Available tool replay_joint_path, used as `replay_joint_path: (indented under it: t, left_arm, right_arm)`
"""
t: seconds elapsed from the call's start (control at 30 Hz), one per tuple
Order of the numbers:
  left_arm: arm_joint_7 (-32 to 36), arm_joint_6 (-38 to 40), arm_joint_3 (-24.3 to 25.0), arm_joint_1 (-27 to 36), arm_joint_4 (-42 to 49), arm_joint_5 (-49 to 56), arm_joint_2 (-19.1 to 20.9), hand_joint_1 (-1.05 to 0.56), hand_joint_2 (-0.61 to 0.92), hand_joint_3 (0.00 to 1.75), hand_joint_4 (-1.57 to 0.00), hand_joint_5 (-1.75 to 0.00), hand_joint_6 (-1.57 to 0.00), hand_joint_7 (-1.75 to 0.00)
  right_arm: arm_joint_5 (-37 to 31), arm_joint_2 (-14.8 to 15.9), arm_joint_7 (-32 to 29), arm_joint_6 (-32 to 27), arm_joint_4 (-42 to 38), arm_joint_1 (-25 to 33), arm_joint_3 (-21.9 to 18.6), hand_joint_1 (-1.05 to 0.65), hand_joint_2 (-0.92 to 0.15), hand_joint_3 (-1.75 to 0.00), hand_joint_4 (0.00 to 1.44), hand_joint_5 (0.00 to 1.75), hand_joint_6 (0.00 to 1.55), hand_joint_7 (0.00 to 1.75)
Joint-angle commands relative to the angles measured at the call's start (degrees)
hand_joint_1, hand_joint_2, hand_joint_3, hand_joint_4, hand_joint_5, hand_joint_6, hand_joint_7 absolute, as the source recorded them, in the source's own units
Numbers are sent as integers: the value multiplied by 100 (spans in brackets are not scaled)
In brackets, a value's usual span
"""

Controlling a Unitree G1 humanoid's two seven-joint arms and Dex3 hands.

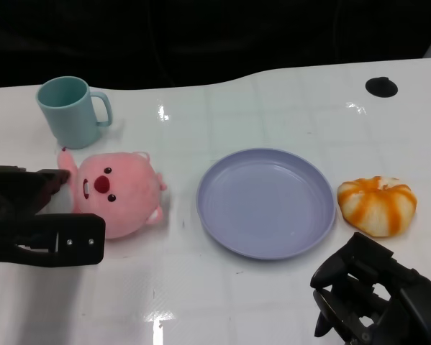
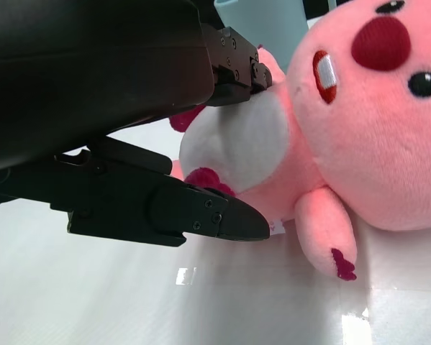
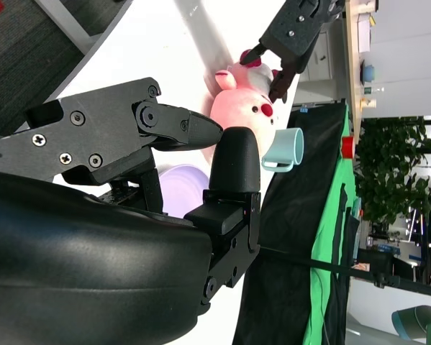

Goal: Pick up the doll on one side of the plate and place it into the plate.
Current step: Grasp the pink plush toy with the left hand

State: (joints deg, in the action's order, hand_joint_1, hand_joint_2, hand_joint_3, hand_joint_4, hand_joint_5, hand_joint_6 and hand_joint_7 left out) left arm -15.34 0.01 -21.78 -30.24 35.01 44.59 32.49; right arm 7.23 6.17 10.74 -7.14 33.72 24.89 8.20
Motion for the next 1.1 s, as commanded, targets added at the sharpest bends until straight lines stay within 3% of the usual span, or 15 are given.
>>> replay_joint_path:
  t: [0.03,0.2,0.33,0.37,0.47,0.5,0.6,0.63,0.73,0.77,0.8,0.87,0.93,1.03,1.1]
  left_arm:
    - [-50,-55,-238,-202,637,-7,-171,-57,89,0,-6,-9,-12,-1]
    - [226,-50,-479,-538,1539,23,-448,-47,86,0,-18,-10,-23,-4]
    - [713,-57,-694,-725,2188,108,-650,-36,87,1,-58,-18,-61,-8]
    - [850,-97,-742,-749,2309,118,-678,-31,90,5,-75,-34,-71,-9]
    - [1356,-310,-857,-774,2596,126,-703,-30,92,18,-67,-125,-94,-7]
    - [1483,-345,-878,-776,2664,120,-710,-30,92,20,-65,-139,-98,-8]
    - [1839,-480,-894,-733,2784,58,-715,-27,92,21,-65,-145,-105,-9]
    - [1929,-553,-855,-708,2816,-13,-719,-26,92,26,-66,-121,-102,-6]
    - [2304,-740,-837,-634,2852,-82,-697,-25,92,28,-65,-148,-111,-17]
    - [2502,-802,-852,-603,2843,-59,-679,-25,92,25,-67,-163,-109,-24]
    - [2746,-901,-851,-561,2834,-47,-656,-25,92,24,-69,-169,-95,-53]
    - [3204,-1060,-819,-491,2813,-57,-627,-20,91,19,-78,-173,-64,-147]
    - [3563,-1271,-604,-412,2773,-277,-629,-18,91,20,-81,-174,-61,-167]
    - [3664,-1371,-214,-343,2639,-722,-664,-19,91,24,-87,-175,-66,-174]
    - [3578,-1421,-23,-316,2543,-960,-661,-18,81,51,-88,-175,-67,-174]
  right_arm:
    - [12,17,-37,-13,88,24,-29,-39,-92,-49,60,168,51,154]
    - [67,3,-46,-70,124,37,-32,-38,-92,-49,60,168,51,154]
    - [52,5,-66,-73,148,46,-21,-38,-92,-49,60,168,51,154]
    - [51,4,-75,-81,161,52,-16,-38,-92,-49,60,168,51,154]
    - [6,17,-89,-63,174,56,2,-38,-92,-49,60,169,51,154]
    - [-5,19,-93,-58,174,56,6,-38,-92,-49,60,169,51,154]
    - [5,25,-83,-47,166,51,-1,-38,-92,-50,60,169,51,154]
    - [14,22,-83,-56,169,50,-5,-38,-92,-50,60,169,51,154]
    - [21,18,-86,-66,165,38,-10,-38,-92,-50,59,169,51,154]
    - [21,15,-84,-54,150,28,-9,-38,-92,-50,60,169,51,154]
    - [25,10,-84,-56,142,20,-8,-38,-92,-50,60,169,51,154]
    - [32,5,-84,-74,132,4,-3,-38,-92,-50,60,169,51,154]
    - [13,3,-85,-67,102,-20,13,-38,-92,-50,60,170,51,154]
    - [-11,-4,-94,-68,70,-45,39,-38,-92,-50,60,169,51,154]
    - [-27,-13,-108,-72,59,-52,53,-38,-92,-49,60,169,51,154]
